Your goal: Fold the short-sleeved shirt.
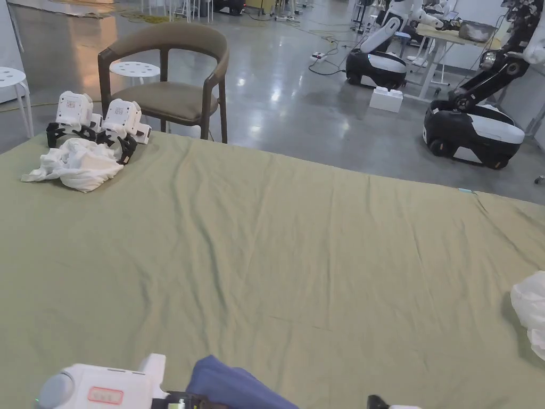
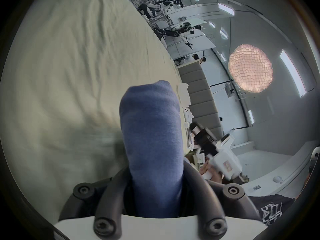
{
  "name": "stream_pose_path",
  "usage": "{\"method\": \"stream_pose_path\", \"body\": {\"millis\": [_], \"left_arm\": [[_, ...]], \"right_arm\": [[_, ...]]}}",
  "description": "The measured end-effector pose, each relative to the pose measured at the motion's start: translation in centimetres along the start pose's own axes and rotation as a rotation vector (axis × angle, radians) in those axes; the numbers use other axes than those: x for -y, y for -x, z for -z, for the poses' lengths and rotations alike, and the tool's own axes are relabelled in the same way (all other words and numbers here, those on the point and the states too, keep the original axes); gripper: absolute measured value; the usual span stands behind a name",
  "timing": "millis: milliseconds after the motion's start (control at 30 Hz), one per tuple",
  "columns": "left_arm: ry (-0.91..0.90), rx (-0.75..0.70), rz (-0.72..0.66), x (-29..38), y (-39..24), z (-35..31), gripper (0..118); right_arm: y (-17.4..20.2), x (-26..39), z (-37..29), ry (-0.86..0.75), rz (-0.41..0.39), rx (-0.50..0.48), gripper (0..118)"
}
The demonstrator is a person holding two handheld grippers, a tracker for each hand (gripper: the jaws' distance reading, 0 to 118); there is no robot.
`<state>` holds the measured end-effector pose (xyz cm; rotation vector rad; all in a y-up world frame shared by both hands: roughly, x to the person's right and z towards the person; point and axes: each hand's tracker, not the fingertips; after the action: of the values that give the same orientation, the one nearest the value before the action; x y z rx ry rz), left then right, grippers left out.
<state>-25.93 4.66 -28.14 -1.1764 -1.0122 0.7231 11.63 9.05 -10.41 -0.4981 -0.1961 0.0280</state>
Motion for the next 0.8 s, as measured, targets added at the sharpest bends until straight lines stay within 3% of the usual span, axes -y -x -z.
{"method": "stream_pose_path", "body": {"millis": [133, 500, 800], "left_arm": [[0.000, -0.152, 0.073, -2.9, 0.2, -7.4, 17], [-0.169, -0.514, 0.011, -7.2, 1.4, -26.9, 17], [-0.206, -0.714, -0.097, -6.8, 3.4, -28.9, 19]], "right_arm": [[-2.1, -4.5, 0.1, -0.082, -0.013, 0.027, 0], [-4.4, -10.1, 0.6, -0.161, 0.012, 0.067, 0], [-3.5, -9.2, 1.5, -0.126, 0.007, 0.046, 0]]}}
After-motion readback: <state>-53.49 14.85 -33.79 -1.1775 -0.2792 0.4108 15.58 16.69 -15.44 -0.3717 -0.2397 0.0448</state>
